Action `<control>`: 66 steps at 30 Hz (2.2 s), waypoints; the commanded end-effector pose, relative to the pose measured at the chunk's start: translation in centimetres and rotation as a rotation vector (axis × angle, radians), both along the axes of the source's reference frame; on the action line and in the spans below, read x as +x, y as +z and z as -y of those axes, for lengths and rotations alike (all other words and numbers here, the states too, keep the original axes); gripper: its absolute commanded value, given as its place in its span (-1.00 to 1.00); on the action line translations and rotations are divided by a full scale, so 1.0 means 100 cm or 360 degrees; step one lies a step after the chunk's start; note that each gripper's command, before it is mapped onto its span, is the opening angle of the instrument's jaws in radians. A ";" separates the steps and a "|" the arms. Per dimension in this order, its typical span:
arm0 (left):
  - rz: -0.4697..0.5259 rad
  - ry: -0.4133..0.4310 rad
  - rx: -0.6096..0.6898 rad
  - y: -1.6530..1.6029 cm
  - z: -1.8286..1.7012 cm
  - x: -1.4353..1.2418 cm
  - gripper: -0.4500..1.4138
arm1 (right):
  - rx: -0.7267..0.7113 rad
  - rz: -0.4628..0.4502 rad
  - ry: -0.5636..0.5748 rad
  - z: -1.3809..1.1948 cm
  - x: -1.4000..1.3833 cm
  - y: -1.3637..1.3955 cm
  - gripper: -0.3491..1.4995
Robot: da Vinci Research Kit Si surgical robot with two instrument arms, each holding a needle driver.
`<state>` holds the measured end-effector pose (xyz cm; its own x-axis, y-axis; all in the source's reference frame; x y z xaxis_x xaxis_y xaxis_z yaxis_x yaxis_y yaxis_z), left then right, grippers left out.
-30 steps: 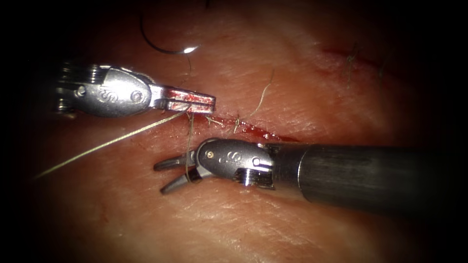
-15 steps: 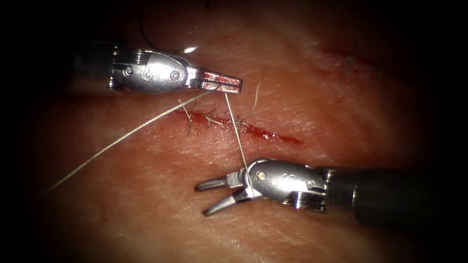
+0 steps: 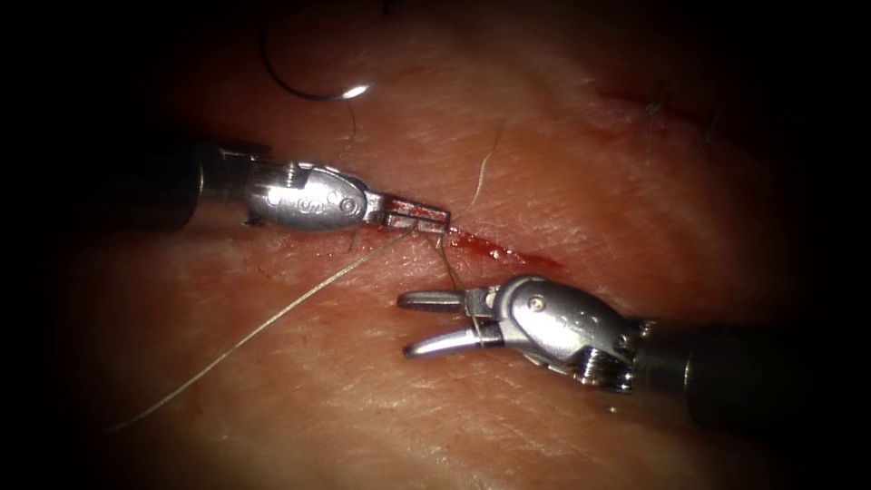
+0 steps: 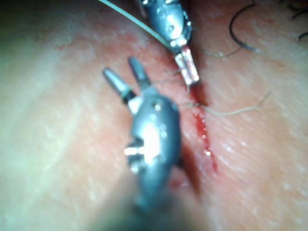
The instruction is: Wound Closure
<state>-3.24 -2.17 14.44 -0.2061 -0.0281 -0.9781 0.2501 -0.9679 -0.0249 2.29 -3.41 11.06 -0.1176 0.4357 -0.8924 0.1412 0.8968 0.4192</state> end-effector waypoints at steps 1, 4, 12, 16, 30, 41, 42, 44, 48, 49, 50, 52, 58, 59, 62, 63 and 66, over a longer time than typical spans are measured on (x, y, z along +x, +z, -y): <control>0.0004 -0.0008 0.0010 0.0017 -0.0001 -0.0006 -1.00 | 0.0003 -0.0011 0.0005 0.0011 0.0009 0.0007 -0.22; 0.0003 -0.0018 0.0026 0.0034 -0.0002 -0.0007 -1.00 | 0.0013 -0.0052 0.0039 0.0017 0.0011 0.0007 -0.22; 0.0013 -0.0009 0.0033 0.0035 0.0008 0.0002 -1.00 | 0.0068 -0.0090 0.0179 0.0005 0.0003 0.0008 -0.22; 0.0012 -0.0006 0.0027 0.0030 0.0019 0.0011 -1.00 | 0.0109 -0.0076 0.0326 -0.0013 -0.0007 0.0011 -0.18; 0.0021 0.0001 0.0023 0.0011 0.0052 0.0007 -1.00 | 0.0289 0.0125 0.0819 -0.0032 -0.0042 0.0042 -0.18; 0.0022 -0.0015 0.0037 -0.0001 0.0051 -0.0006 -1.00 | 0.0590 0.0416 0.1192 -0.0032 -0.0044 0.0055 0.40; 0.0022 -0.0016 0.0039 -0.0003 0.0050 -0.0008 -1.00 | 0.0606 0.0432 0.1209 -0.0032 -0.0044 0.0056 0.45; 0.0022 -0.0018 0.0043 -0.0005 0.0049 -0.0011 -1.00 | 0.0659 0.0446 0.1258 -0.0029 -0.0044 0.0059 0.51; 0.0010 -0.0014 0.0060 -0.0012 0.0047 -0.0017 -1.00 | 0.0770 0.0502 0.1320 -0.0027 -0.0044 0.0068 0.51; 0.0009 -0.0011 0.0051 -0.0013 0.0047 -0.0018 -1.00 | 0.0787 0.0507 0.1332 -0.0028 -0.0044 0.0069 0.51; 0.0006 -0.0015 0.0050 -0.0014 0.0047 -0.0019 -1.00 | 0.0804 0.0522 0.1354 -0.0029 -0.0046 0.0071 0.51; 0.0001 -0.0007 0.0051 -0.0015 0.0049 -0.0023 -1.00 | 0.0817 0.0563 0.1405 -0.0035 -0.0049 0.0077 0.60; -0.0002 0.0010 0.0044 -0.0017 0.0050 -0.0028 -1.00 | 0.0829 0.0649 0.1465 -0.0054 -0.0043 0.0089 0.67; -0.0001 0.0011 0.0044 -0.0018 0.0050 -0.0028 -1.00 | 0.0828 0.0658 0.1473 -0.0057 -0.0041 0.0091 0.69; -0.0006 0.0019 0.0046 -0.0021 0.0051 -0.0027 -1.00 | 0.0821 0.0694 0.1478 -0.0071 -0.0028 0.0103 0.73; -0.0005 0.0020 0.0046 -0.0021 0.0052 -0.0026 -1.00 | 0.0822 0.0703 0.1476 -0.0072 -0.0025 0.0105 0.73; -0.0004 0.0023 0.0047 -0.0023 0.0053 -0.0024 -1.00 | 0.0823 0.0728 0.1470 -0.0076 -0.0015 0.0111 0.73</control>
<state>-3.42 -2.67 14.15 -0.2098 -0.0033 -0.9777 0.2632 -0.9633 -0.0532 2.08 -2.64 12.13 -0.2882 0.6819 -0.6723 -0.7422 0.2846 0.6068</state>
